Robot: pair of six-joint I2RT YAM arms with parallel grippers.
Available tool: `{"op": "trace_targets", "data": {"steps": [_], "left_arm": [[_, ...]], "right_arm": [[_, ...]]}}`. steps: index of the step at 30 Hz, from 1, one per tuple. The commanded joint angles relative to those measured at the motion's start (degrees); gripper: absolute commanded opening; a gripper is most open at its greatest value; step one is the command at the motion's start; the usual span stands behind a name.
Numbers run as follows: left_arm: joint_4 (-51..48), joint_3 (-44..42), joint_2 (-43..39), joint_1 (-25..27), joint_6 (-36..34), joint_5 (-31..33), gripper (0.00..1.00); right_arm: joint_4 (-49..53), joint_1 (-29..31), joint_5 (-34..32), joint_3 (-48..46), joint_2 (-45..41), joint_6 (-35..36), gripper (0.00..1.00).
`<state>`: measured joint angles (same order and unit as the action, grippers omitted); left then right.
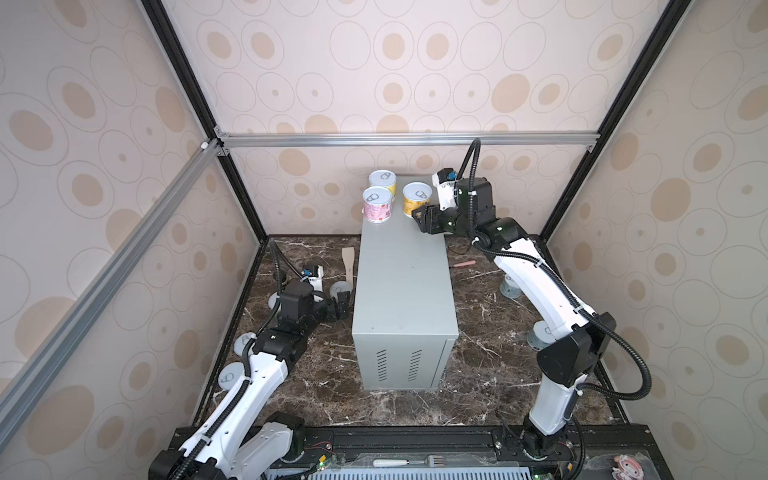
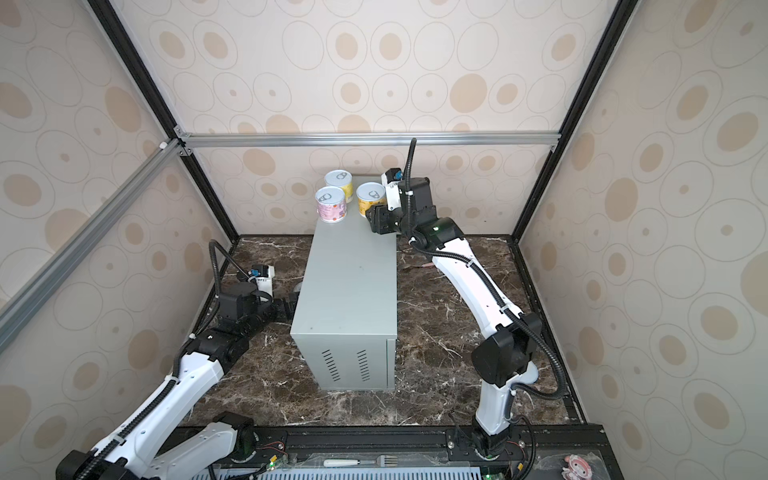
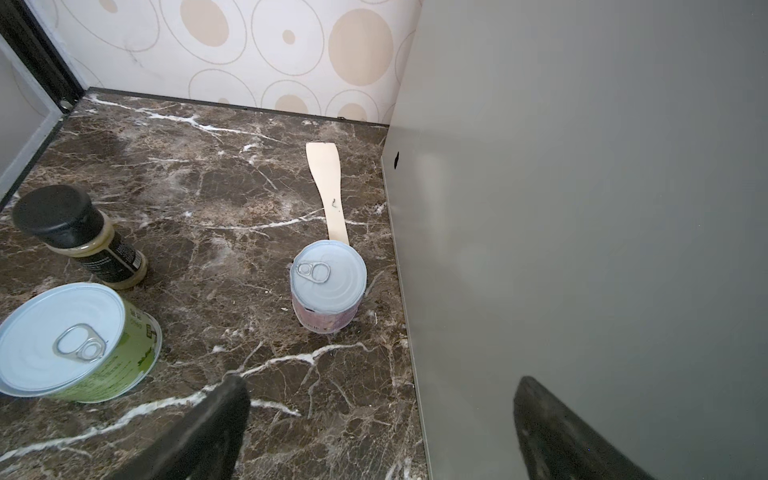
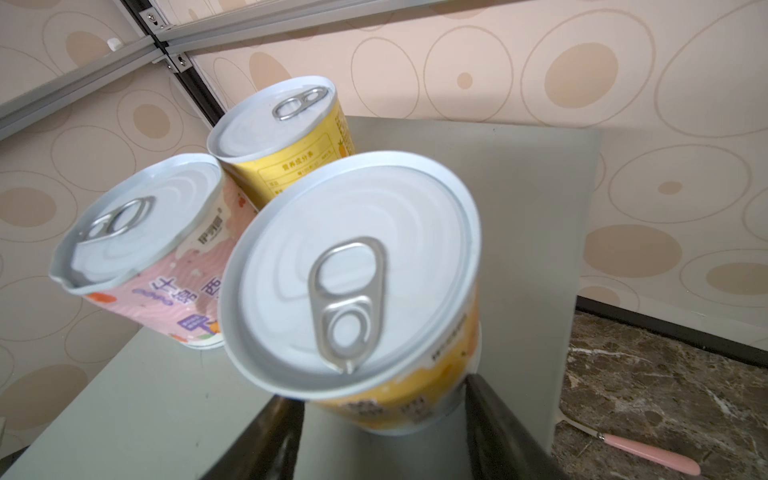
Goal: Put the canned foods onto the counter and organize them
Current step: 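Lower the yellow can beside the other cans and open the right gripper, then withdraw the right gripper from the cabinet down toward the floor cans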
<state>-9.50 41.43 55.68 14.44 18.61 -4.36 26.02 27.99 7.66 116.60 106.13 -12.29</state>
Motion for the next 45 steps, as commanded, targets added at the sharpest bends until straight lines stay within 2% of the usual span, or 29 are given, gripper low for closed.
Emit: {"op": "trace_targets", "data": {"steps": [1,15,24,31,37,45], "left_arm": [[0.7,0.1,0.6,-0.5,-1.2,0.5,0.99],[0.8,-0.1,1.7,-0.5,-1.2,0.1,0.99],[0.8,0.1,2.2,-0.5,-1.3,0.3,0.99],[0.6,0.5,2.9,-0.8,-1.4,0.3,0.99],[0.4,0.3,2.1,-0.9,-1.4,0.8,0.99],[-0.8,1.3,1.2,-0.9,0.2,0.8,0.99]], "right_arm": [[-0.3,-0.6,2.9,1.8,2.9,0.7,0.62],[0.6,-2.2,3.4,11.6,12.1,-0.7,0.6],[1.7,-2.4,4.6,13.1,12.8,-1.1,0.63],[3.4,-2.4,4.5,11.7,8.2,-1.1,0.77],[6.5,-2.4,4.4,10.2,2.7,-0.8,0.85],[9.5,-2.1,2.7,0.7,-10.2,-0.8,0.91]]}}
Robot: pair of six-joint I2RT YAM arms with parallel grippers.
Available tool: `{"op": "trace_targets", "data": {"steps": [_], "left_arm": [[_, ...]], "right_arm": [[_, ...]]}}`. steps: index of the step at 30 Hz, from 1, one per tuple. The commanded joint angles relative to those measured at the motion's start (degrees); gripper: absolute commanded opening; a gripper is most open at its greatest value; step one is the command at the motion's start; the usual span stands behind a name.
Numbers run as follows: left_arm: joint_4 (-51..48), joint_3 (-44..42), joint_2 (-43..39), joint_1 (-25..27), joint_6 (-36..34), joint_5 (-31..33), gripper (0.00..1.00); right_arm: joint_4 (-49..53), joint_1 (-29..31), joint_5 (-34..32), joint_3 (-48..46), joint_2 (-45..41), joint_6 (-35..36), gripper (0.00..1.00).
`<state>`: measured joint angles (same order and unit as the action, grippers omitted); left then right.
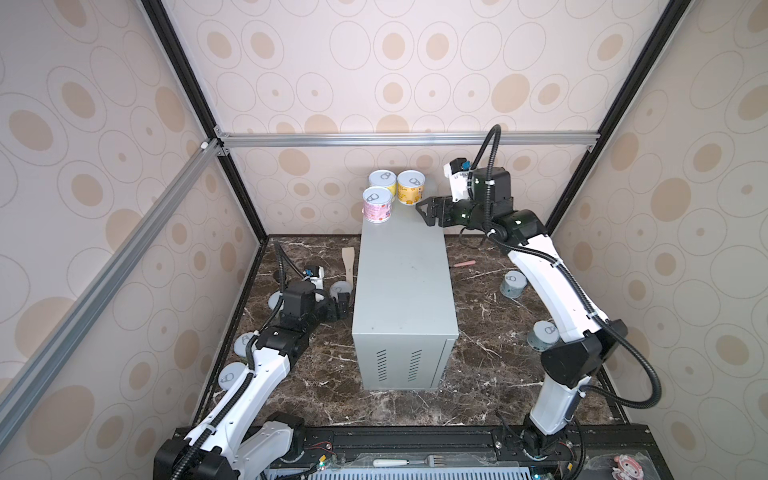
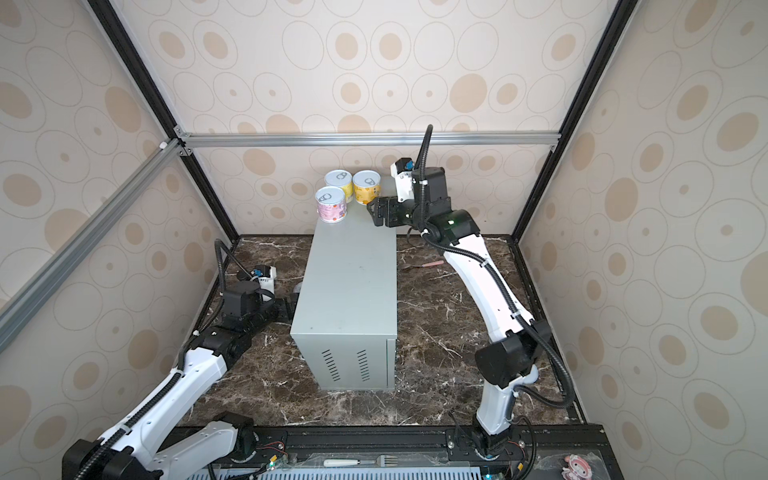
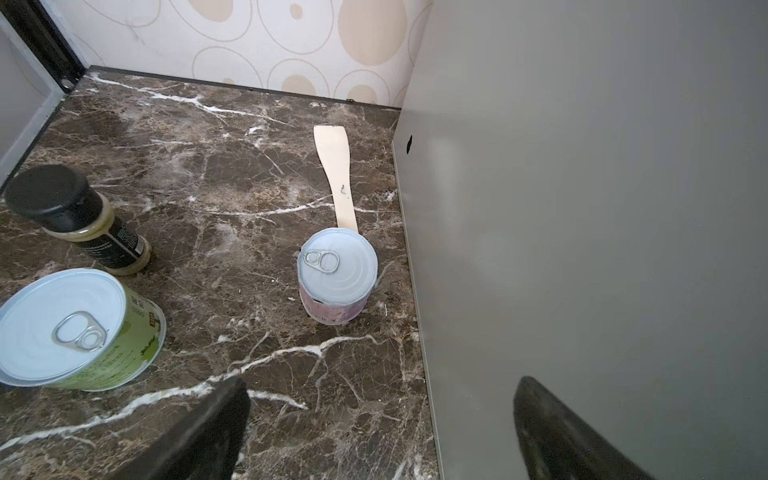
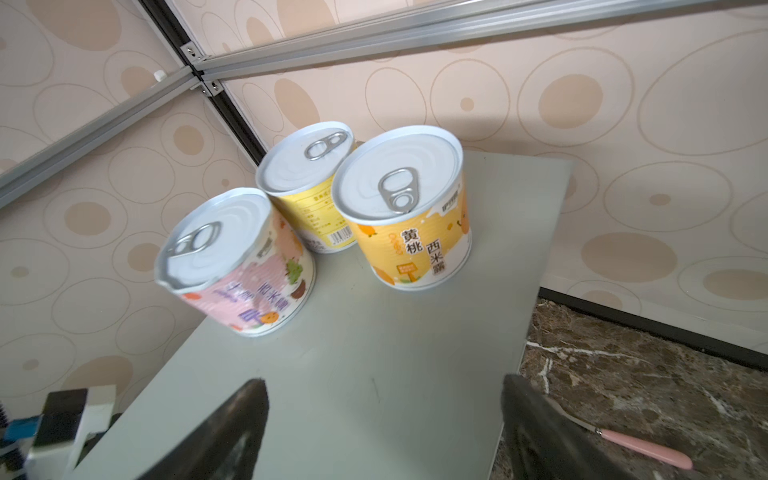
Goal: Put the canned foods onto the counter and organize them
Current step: 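Withdraw the right gripper from the cabinet down toward the floor cans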
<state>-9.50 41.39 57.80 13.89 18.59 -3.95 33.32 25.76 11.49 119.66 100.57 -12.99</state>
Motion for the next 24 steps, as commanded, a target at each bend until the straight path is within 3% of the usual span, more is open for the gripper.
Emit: {"op": "trace_targets", "data": {"steps": [1,14,24], "left_arm": [[-1.2,1.9,-1.1,-0.4,0.4,0.6,0.99],[-7.3,4.9,-1.4,-0.4,0.2,3.6,0.99],[-7.7,4.5,2.6,-0.5,1.7,5.5,0.99]], "right_arm": [[2.6,0.1,-1.6,-4.2,-6.7,-0.3,0.91],[6.8,-1.6,-13.8,-32.8,-33.8,-5.4,0.93],[1.5,-14.5,-5.9,-59.7,-49.6,-13.8,0.94]]}}
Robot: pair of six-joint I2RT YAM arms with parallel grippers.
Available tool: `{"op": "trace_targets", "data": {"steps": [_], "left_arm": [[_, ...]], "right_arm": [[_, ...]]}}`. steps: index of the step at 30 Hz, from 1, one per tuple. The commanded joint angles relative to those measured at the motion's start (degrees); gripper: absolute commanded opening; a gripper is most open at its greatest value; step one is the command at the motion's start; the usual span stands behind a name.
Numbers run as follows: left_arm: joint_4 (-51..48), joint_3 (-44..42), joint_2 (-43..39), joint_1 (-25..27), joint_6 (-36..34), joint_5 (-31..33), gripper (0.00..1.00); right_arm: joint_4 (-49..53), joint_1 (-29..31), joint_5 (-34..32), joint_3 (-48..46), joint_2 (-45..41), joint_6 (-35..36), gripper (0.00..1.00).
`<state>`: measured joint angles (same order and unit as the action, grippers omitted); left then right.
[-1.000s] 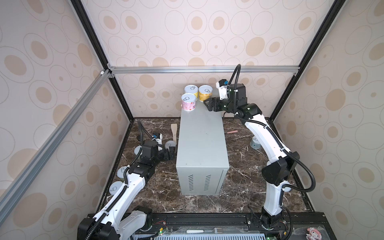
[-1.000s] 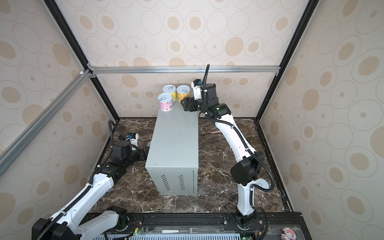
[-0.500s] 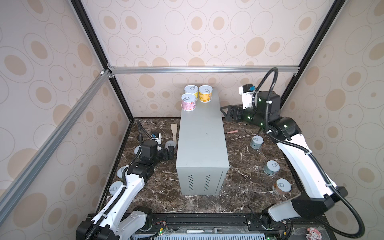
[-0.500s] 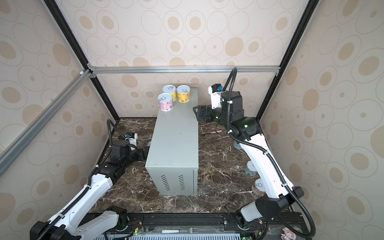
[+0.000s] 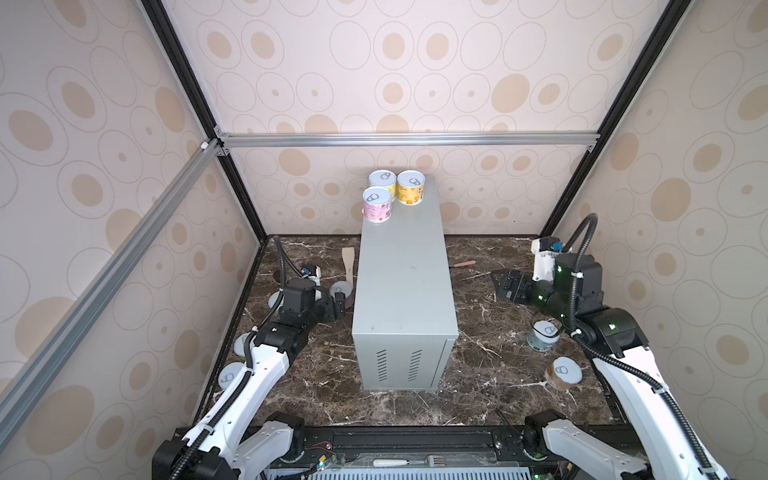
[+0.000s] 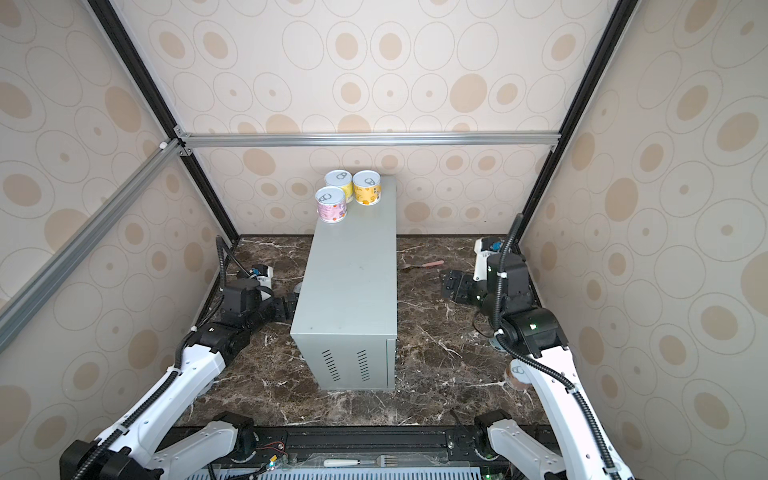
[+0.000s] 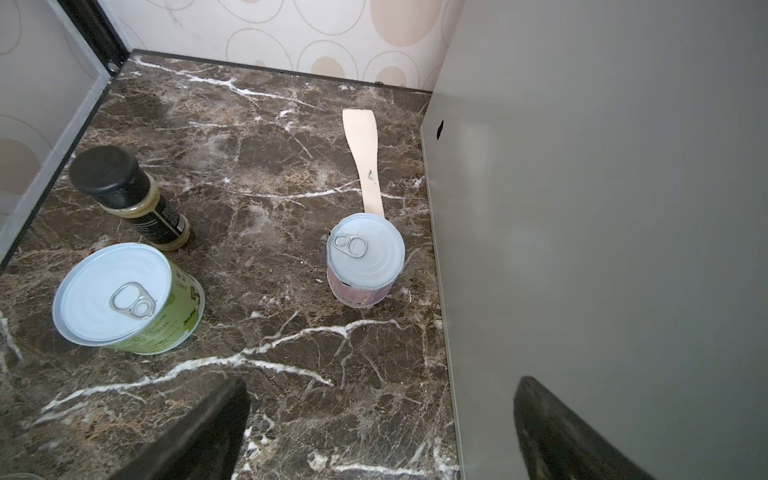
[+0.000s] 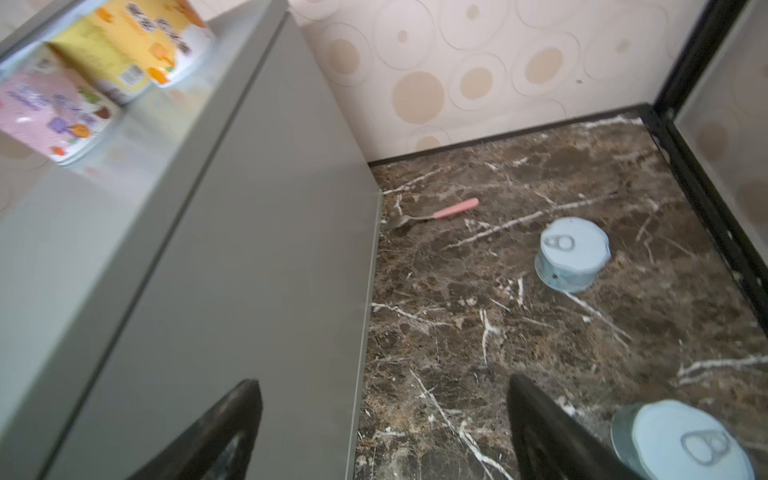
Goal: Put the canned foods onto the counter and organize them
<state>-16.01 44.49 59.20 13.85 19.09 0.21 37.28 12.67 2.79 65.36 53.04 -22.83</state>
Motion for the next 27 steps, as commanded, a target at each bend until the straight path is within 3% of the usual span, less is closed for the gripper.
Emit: {"op": "trace_targets", "data": {"steps": [1,9,27], "left_arm": [[-1.0,1.5,1.9,-0.5,1.4,1.5,0.99],[1.6,3.9,8.9,-0.4,2.1,2.1,0.99],[5.6,16.9,32.9,-0.5,4.4,2.5,0.99]], "right_arm": [[-4.0,-1.6,3.0,-8.3,-3.0,-5.1,0.94],[-15.9,-1.6,4.8,-25.1,-4.0,-10.5,0.94],[-25.9,-1.5,7.0,-30.9,4.9,-8.7,0.94]]}}
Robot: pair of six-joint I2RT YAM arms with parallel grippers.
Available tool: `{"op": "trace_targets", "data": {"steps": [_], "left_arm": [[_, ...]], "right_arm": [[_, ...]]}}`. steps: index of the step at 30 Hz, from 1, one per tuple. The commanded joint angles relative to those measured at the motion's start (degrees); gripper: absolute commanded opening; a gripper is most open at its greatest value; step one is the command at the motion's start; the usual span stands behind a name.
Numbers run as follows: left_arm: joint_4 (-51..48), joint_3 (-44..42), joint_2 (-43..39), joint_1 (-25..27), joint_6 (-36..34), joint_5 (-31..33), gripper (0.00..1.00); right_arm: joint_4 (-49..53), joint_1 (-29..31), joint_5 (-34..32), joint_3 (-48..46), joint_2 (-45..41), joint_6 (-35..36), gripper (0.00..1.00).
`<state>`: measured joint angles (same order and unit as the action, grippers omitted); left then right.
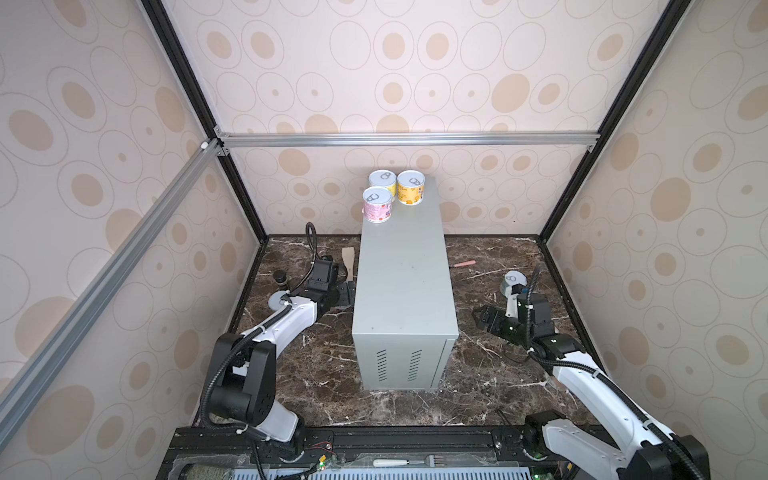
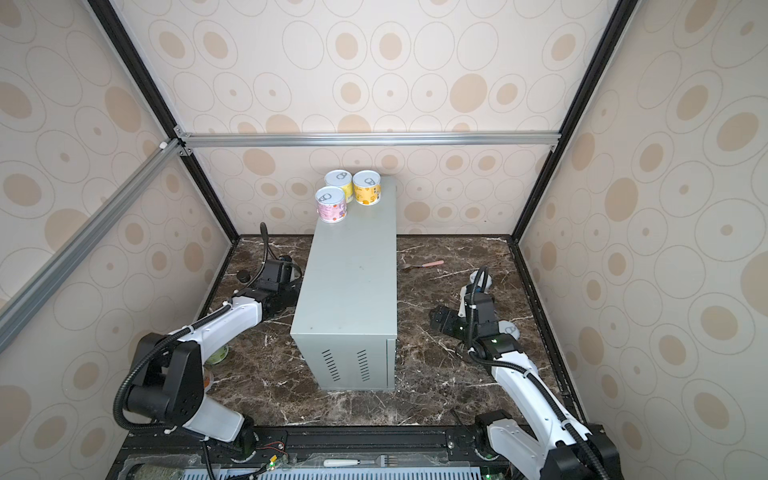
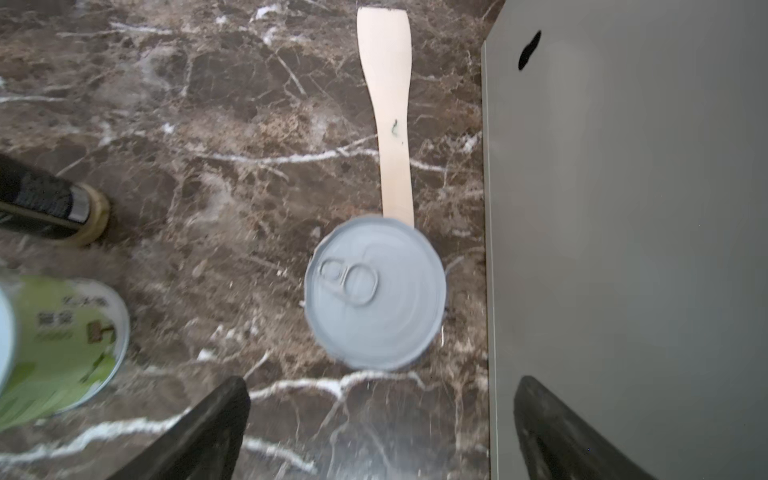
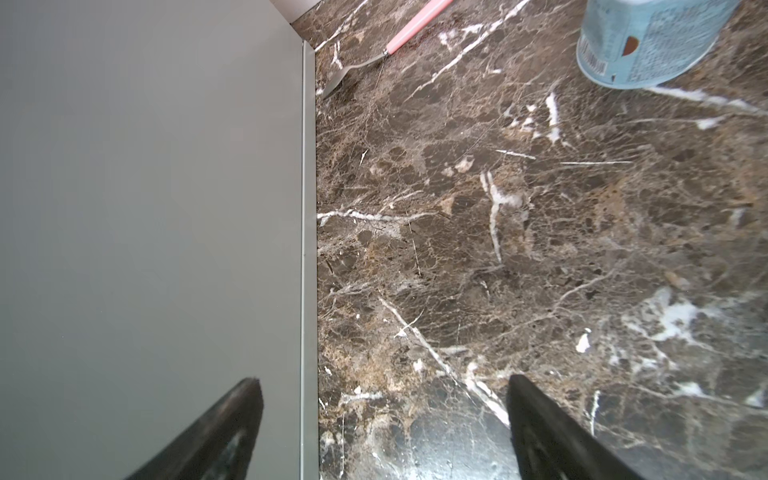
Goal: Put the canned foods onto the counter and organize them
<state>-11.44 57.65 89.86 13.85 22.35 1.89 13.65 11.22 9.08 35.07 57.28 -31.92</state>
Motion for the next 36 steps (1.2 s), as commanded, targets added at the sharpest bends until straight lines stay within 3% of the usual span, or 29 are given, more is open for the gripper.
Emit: {"op": "trace_targets", "data": {"steps": [1,7,14,23,29,36], "left_arm": [[1.0,4.9,3.4,-0.5,1.2,0.8,0.99],[-0.4,10.0,9.5,-0.7,1.1,1.9,0.99],[-0.1,9.4,12.7,-1.9,0.8,3.2,0.99],[1.6,3.1,8.8,-3.7,2.0,5.8,0.99],[3.3,-1.5,4.7,-4.3,3.0,8.1,0.94],[6.6,-4.3,3.1,-4.4,2.9,5.2,0.97]], "right_arm": [[-2.6,-0.1,0.8,-0.6,0.9,0.5,0.94],[-3.2,-0.1,1.0,-0.3,1.9,0.5,0.94],[-3.5,-0.1,1.3,-0.2,2.6,0.6,0.94],[-3.9,-0.1,2.1,-0.5,2.7,0.3,0.94],[-3.8,-0.1,2.7,-1.0,2.1,0.3,0.94],[-3.6,-0.1,3.2,-1.8,0.6,0.5,0.93]]}}
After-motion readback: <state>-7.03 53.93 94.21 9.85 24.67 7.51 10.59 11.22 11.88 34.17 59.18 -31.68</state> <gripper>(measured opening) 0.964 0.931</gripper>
